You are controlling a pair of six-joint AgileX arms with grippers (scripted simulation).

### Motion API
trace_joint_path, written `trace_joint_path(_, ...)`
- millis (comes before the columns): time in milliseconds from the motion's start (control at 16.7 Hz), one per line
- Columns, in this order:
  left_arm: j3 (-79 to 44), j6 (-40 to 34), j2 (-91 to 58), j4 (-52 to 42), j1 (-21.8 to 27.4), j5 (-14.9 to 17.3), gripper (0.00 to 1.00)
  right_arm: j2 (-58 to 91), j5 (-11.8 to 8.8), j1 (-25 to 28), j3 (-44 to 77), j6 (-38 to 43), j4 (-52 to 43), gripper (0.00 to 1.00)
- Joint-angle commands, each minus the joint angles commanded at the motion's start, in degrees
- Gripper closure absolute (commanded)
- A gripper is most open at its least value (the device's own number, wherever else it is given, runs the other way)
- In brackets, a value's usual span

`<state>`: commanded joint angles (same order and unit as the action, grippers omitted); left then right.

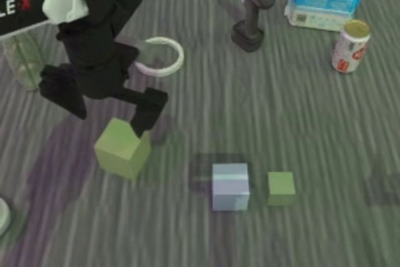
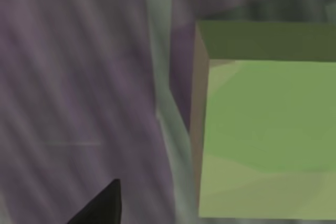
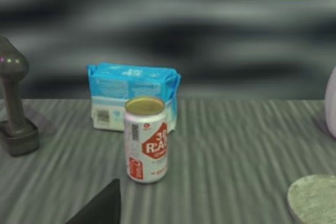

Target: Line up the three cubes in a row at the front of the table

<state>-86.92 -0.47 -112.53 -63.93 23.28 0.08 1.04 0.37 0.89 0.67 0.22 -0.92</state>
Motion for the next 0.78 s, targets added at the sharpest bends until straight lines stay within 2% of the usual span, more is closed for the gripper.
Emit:
trace_joint_path(480,-0.3,0.1,-1.3,0.4,0.0,0.0,0.0,-1.0,-0.4,-0.3,-0.7,-0.2,0.9,0.0)
trace_joint_path(780,6.3,0.2,-5.2,11.4,0.1,0.0,0.0,-1.0,-0.4,-0.3,-0.7,-0.2,0.9,0.0)
